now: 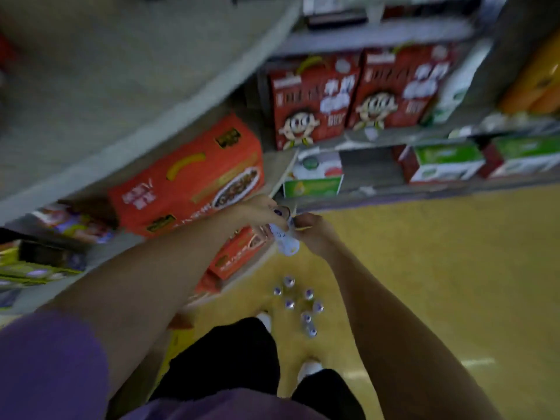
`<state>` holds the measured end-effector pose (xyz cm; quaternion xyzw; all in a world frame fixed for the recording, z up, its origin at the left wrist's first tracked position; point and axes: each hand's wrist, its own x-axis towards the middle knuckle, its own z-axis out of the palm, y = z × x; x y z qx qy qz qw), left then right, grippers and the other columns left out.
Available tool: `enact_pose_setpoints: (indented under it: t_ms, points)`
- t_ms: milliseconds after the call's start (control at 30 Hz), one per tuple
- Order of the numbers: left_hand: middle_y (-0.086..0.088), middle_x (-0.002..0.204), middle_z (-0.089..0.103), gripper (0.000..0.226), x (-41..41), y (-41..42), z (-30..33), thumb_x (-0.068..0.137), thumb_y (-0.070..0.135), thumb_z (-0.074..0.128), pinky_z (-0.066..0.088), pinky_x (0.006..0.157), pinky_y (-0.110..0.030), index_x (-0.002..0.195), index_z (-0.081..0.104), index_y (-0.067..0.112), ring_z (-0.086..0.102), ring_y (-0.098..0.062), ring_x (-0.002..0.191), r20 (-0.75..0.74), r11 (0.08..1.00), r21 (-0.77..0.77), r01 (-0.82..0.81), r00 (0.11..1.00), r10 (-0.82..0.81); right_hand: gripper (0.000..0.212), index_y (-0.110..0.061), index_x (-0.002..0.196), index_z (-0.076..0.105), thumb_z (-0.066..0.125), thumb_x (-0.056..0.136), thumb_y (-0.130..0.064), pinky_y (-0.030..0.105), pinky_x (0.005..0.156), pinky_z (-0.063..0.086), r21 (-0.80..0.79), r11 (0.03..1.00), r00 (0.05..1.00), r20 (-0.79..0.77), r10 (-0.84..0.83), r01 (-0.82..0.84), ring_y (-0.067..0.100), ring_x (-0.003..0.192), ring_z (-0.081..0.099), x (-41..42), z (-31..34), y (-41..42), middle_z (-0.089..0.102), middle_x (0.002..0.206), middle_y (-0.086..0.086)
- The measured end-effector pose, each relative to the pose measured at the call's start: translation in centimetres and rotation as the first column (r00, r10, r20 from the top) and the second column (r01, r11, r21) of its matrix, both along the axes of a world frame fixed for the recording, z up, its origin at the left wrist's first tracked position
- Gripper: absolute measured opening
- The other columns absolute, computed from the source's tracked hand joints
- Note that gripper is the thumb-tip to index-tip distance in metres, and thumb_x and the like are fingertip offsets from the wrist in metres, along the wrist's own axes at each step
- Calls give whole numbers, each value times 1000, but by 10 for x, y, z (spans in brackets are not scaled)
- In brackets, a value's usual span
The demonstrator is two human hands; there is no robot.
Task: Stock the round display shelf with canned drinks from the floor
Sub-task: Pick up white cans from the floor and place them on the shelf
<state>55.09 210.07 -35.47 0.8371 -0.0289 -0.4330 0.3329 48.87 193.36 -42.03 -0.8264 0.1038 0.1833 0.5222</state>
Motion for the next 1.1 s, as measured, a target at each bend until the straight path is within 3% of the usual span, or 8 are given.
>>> enact_pose_setpoints:
  t_ms: [200, 400, 500, 633, 800, 900, 1000, 1100]
  points:
    - [-20, 89, 73, 33, -6, -10, 132, 78, 23, 80, 62, 71, -46, 98, 68, 0, 74, -32, 76, 198, 997, -82, -16, 980, 32, 30, -6, 114, 66, 73, 86, -14, 45, 92, 50, -202, 956, 952, 178, 248, -211, 33, 103, 63, 16, 140, -28, 69, 110, 16]
    - [-23, 94, 72, 48, -16, 2, 224, 76, 35, 78, 61, 69, -47, 100, 68, -4, 73, -35, 73, 355, 991, -123, -60, 930, 100, 30, -18, 113, 60, 74, 86, -14, 40, 83, 51, -160, 935, 896, 274, 350, -317, 28, 99, 61, 16, 237, -26, 64, 107, 3]
    - [-23, 82, 72, 47, -25, 16, 260, 80, 40, 75, 61, 63, -42, 97, 66, -3, 72, -37, 67, 442, 983, -140, -116, 881, 166, 47, -17, 121, 57, 80, 81, -25, 41, 87, 53, -122, 918, 873, 285, 397, -377, 19, 101, 63, 13, 272, -11, 64, 113, -1]
    - [-17, 65, 71, 49, -40, 40, 303, 80, 50, 72, 60, 60, -37, 80, 71, 1, 70, -36, 61, 540, 972, -118, -201, 809, 233, 57, -15, 133, 50, 78, 83, -24, 38, 91, 53, -39, 883, 835, 308, 456, -468, 19, 111, 61, 10, 306, 22, 60, 125, -1]
    - [-22, 64, 70, 69, -53, 72, 342, 71, 63, 68, 62, 68, -40, 78, 73, -6, 71, -35, 59, 609, 932, -52, -358, 729, 314, 68, -24, 138, 48, 81, 79, -30, 45, 98, 50, -13, 853, 800, 340, 494, -521, 21, 114, 59, 13, 337, 77, 58, 131, -3]
    - [-19, 63, 70, 72, -62, 94, 358, 72, 67, 66, 62, 65, -38, 74, 71, -5, 69, -32, 53, 680, 913, -11, -408, 666, 307, 66, -21, 136, 49, 81, 79, -26, 40, 93, 50, 1, 853, 783, 397, 479, -522, 21, 112, 59, 16, 341, 108, 59, 131, 0]
    - [-15, 70, 72, 82, -66, 120, 367, 70, 80, 59, 62, 63, -36, 84, 69, 0, 72, -28, 60, 664, 929, 139, -343, 728, 170, 65, -18, 134, 50, 82, 78, -21, 42, 97, 50, -17, 857, 769, 431, 472, -516, 22, 114, 59, 16, 340, 132, 60, 129, 1]
    - [-16, 84, 70, 70, -65, 145, 376, 73, 70, 68, 61, 59, -37, 111, 60, 12, 72, -30, 70, 674, 961, 105, -257, 729, 121, 71, -18, 131, 53, 88, 70, -26, 45, 96, 51, -43, 881, 774, 457, 437, -472, 22, 110, 60, 21, 337, 152, 63, 123, -1]
